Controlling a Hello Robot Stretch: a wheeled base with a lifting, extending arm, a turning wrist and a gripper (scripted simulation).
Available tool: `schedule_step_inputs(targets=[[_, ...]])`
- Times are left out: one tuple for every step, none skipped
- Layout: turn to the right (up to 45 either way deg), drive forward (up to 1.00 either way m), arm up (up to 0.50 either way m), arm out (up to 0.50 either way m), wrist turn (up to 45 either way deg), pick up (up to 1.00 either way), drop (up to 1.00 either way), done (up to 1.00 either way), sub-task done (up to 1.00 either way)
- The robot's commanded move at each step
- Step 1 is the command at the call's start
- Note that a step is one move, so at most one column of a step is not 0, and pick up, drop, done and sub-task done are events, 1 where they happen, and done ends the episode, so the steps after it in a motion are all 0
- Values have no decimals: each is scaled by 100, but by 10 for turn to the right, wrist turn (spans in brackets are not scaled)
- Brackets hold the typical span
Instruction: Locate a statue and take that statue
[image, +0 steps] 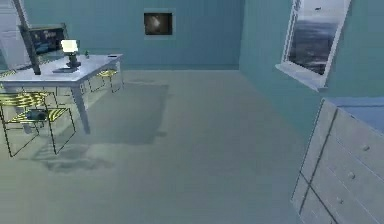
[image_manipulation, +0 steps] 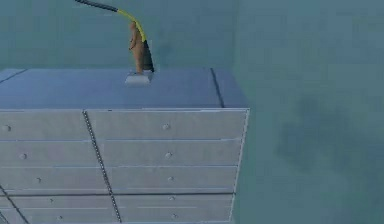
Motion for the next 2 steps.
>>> schedule_step_inputs(targets=[[0, 20, 0, 0, 0, 0, 0, 0, 0], [450, 0, 0, 0, 0, 0, 0, 0, 0]])
